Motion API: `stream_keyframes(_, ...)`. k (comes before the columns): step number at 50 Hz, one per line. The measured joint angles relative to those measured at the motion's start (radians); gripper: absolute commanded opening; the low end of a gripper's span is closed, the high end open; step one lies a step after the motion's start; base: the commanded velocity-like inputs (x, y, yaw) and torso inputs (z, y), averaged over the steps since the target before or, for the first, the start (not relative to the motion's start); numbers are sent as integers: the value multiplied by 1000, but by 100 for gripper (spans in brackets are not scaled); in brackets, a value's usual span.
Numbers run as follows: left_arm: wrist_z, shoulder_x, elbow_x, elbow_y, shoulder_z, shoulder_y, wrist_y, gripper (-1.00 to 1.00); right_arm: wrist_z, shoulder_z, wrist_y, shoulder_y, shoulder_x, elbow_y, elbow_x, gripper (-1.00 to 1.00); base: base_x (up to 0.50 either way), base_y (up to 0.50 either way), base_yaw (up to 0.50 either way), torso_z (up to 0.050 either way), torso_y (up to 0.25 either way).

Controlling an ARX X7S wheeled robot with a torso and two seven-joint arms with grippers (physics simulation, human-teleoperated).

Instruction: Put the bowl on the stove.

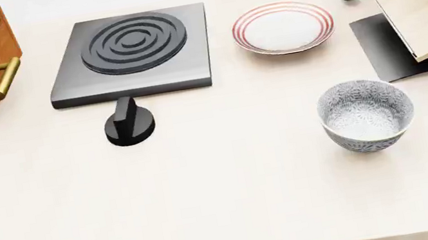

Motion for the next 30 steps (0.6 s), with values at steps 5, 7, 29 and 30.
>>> stream_keyframes(5,-9,-7,-12,-5,8,-1,3,100,8,-11,-4,0,8,2,8,100,0,0,0,0,0)
stream_keyframes(7,-13,-12,-20,-6,12,-1,4,100,12,-16,-4,-1,13,3,13,100,0,0,0,0,0)
stream_keyframes(29,-58,-51,-112,-15,44,-2,-2,100,44,-79,-3,-2,59,6,61,100,0,0,0,0,0)
stream_keyframes(30,-59,-52,-116,-15,46,-2,-2,100,45,-81,-2,-2,61,6,62,100,0,0,0,0,0)
